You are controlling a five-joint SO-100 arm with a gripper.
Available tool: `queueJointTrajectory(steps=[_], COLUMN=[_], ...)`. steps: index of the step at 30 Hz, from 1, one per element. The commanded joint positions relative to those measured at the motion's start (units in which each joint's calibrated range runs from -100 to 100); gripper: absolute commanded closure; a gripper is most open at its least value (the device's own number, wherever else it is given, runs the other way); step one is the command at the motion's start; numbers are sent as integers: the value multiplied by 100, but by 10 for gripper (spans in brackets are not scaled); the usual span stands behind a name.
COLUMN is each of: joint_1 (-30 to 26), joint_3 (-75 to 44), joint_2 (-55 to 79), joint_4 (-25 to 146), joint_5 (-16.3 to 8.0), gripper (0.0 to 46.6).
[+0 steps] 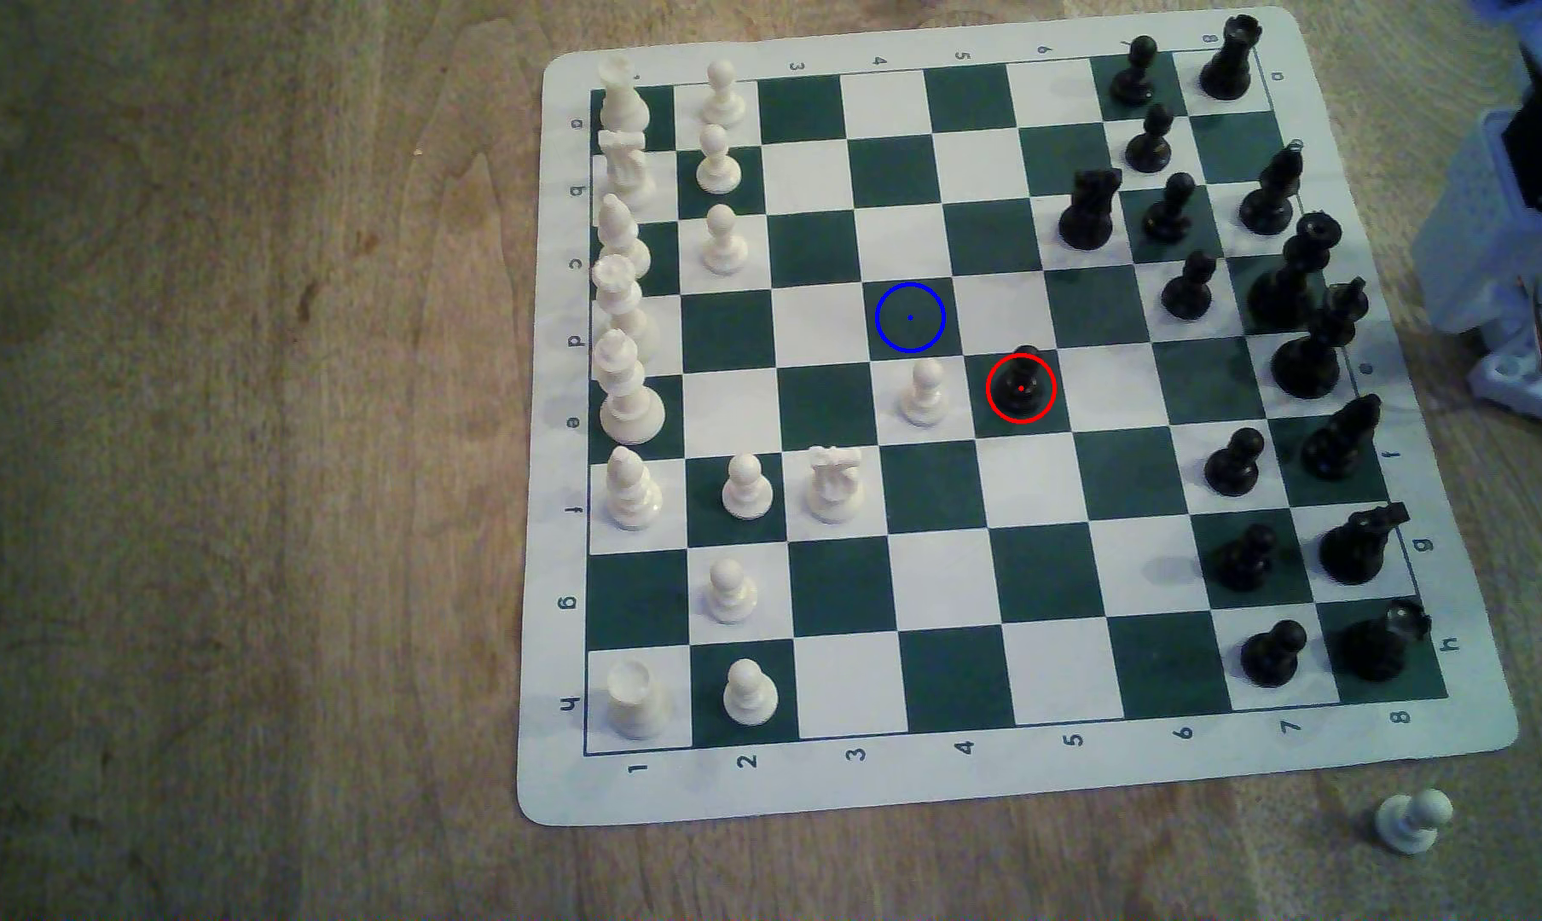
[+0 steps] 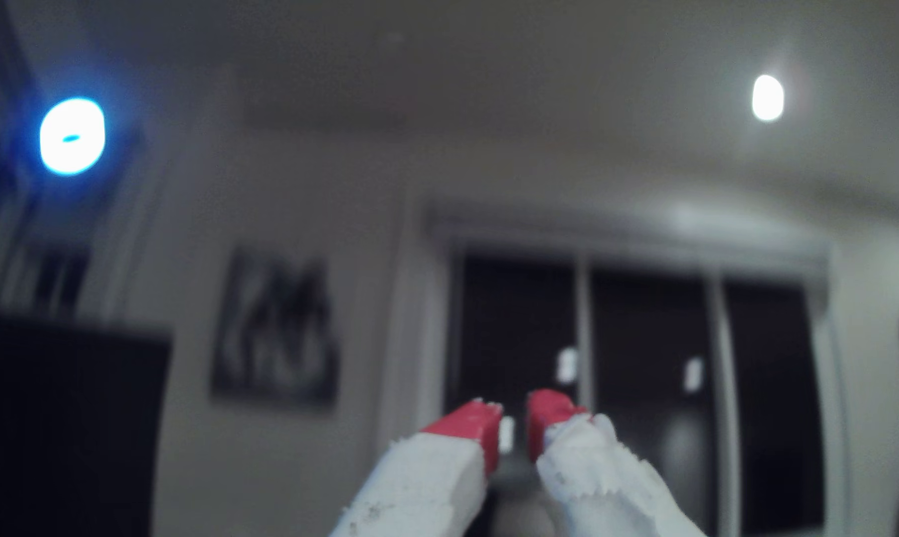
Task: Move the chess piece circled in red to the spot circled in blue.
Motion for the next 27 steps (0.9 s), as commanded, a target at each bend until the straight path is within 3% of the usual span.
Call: queueJointTrajectory(steps=[1, 12, 13, 14, 16, 22, 27], joint_1=[-116, -398, -429, -429, -414, -633, -1196], joint_3=[-309, -2493, -2838, -3554, -4107, -4814, -4261], joint_2=[-11, 456, 617, 999, 1432, 2663, 3350], joint_4=[3124, 8013, 8333, 8841, 9291, 10495, 10470], joint_5=[-15, -195, -288, -444, -440, -444, -611], gripper=[432, 388, 362, 301, 283, 337, 333])
